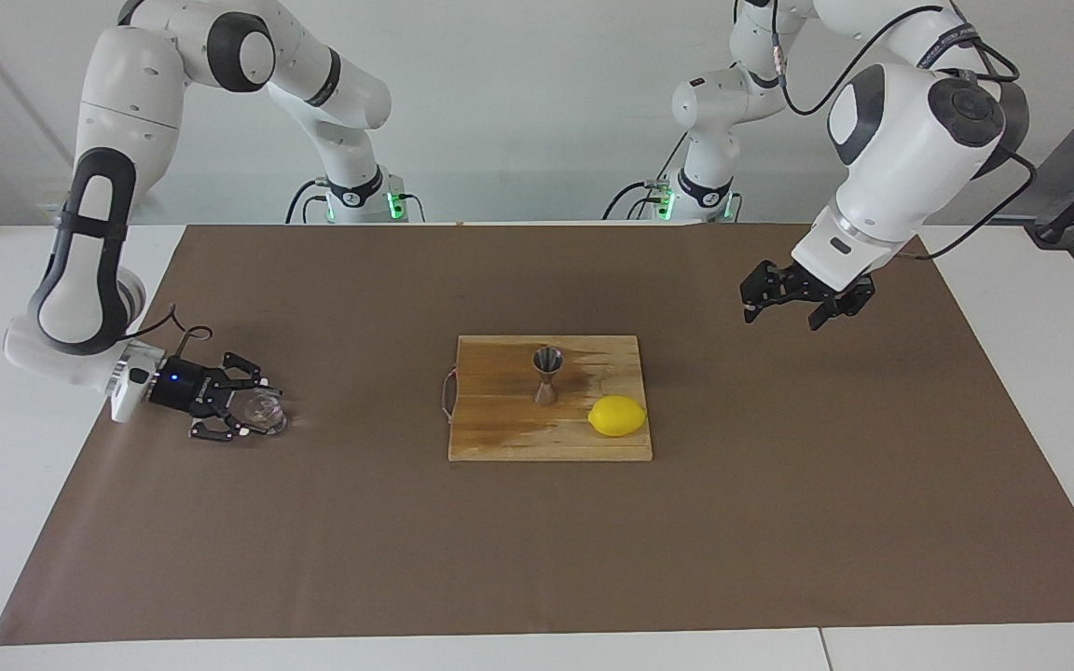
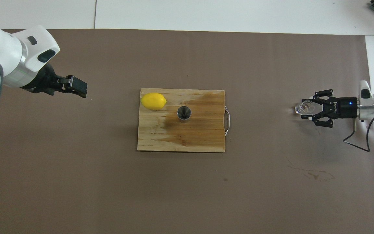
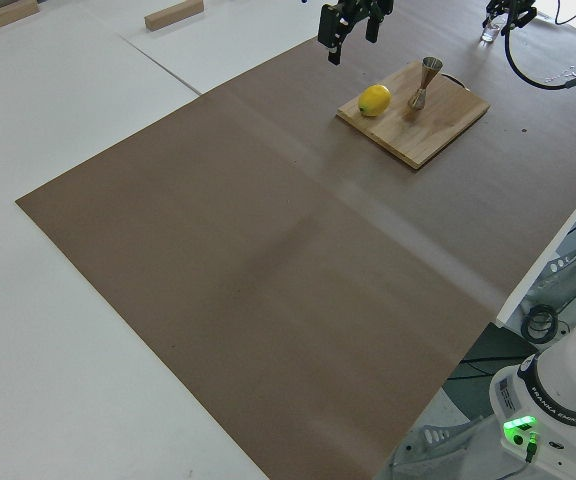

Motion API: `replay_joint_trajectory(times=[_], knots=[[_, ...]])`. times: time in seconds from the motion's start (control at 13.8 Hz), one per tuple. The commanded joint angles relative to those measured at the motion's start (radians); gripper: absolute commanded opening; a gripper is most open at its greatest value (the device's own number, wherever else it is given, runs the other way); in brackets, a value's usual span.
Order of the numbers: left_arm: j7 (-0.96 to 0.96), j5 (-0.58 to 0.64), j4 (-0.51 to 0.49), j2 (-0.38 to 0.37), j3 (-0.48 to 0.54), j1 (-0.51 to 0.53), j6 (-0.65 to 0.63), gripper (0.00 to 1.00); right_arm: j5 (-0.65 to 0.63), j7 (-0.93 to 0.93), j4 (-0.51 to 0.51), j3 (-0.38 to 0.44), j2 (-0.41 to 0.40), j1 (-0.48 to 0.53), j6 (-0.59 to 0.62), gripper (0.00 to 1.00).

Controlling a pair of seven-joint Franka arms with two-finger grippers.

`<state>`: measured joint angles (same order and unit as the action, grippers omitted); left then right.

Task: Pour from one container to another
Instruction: 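Withdraw the left gripper while the right gripper grasps the clear glass, then lift the clear glass with the right gripper toward the metal cup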

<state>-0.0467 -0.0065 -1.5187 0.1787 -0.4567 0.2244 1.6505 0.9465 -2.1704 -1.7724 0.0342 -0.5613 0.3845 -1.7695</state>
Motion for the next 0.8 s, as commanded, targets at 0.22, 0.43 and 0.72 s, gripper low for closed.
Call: replay_joint_trajectory(times=[0.22,0.43,0.72], knots=[[0.156,0.037,-0.014,-0.091,0.056,0.001,-0.093,1.0,-0.015,-0.019,0.024,-0.011,-0.017,0.016,0.019,0.44],[0.151,0.037,-0.006,-0.091,0.241,-0.12,-0.161,1.0,0.0,-0.011,0.031,-0.011,-0.014,0.004,0.007,0.34],[0.125,0.036,0.005,-0.09,0.352,-0.207,-0.24,1.0,-0.005,-0.008,0.048,-0.014,0.033,-0.024,-0.036,0.23]])
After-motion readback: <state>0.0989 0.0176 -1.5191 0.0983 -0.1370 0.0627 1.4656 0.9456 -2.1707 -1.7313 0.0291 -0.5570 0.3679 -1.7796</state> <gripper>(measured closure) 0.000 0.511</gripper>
